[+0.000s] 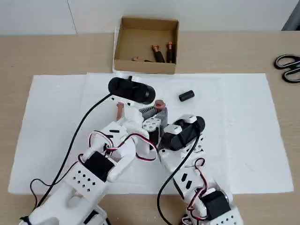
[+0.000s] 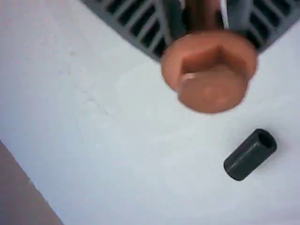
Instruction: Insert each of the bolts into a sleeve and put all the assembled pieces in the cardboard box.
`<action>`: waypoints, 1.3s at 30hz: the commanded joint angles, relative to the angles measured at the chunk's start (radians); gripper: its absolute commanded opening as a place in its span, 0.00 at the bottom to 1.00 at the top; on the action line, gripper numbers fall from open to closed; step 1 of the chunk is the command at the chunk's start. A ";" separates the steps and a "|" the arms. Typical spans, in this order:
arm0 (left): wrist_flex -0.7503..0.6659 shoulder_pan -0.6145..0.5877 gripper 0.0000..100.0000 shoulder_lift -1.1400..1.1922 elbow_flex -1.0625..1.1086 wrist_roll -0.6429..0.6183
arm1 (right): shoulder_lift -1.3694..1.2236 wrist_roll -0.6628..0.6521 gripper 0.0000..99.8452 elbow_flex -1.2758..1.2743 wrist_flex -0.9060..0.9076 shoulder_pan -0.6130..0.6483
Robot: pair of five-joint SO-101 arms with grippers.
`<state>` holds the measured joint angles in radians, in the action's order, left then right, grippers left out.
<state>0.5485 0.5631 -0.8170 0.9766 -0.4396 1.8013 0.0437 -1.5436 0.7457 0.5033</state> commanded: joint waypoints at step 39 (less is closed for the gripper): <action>0.196 -0.003 0.24 -0.068 0.033 0.009 | 0.013 0.012 0.00 0.041 -0.018 -0.005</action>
<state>0.6851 0.5570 -0.8431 1.0457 -0.4396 1.7983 0.0468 -1.5466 0.7488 0.5017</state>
